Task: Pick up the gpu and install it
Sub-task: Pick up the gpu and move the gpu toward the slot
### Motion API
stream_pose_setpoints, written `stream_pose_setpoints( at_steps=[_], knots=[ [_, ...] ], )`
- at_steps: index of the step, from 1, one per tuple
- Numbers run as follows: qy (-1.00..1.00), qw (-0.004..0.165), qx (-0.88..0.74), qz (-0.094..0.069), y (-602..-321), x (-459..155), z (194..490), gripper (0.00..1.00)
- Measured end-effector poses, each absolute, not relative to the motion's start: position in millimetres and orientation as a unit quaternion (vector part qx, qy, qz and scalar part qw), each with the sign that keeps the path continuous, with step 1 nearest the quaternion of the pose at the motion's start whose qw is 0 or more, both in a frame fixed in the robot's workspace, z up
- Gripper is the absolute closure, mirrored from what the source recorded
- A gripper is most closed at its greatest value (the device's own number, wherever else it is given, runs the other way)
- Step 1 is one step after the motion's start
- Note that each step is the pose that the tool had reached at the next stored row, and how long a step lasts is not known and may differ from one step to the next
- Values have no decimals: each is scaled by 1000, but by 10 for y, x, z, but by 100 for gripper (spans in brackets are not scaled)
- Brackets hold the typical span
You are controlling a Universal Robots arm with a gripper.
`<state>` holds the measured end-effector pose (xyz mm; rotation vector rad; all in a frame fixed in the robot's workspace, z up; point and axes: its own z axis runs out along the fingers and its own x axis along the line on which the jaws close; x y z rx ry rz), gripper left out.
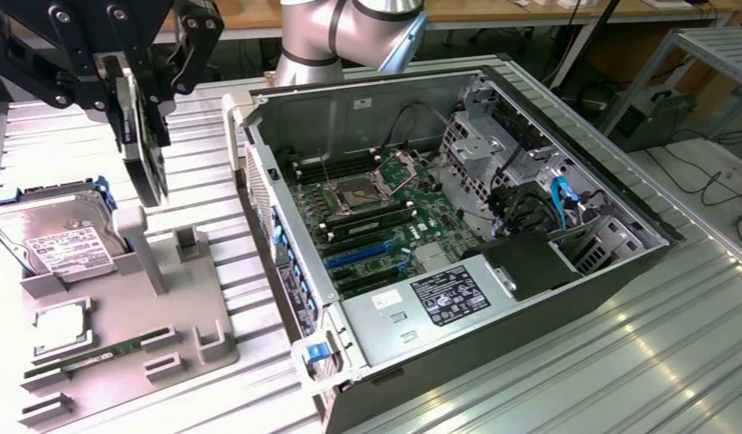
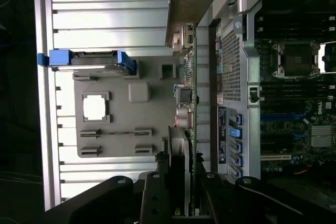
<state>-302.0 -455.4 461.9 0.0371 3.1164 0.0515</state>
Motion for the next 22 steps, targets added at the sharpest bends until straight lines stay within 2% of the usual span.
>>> stream_pose_setpoints(
  at_steps=[22],
  knots=[
    [1000, 12, 12, 17, -4554, -2933, 4621, 72]
  ],
)
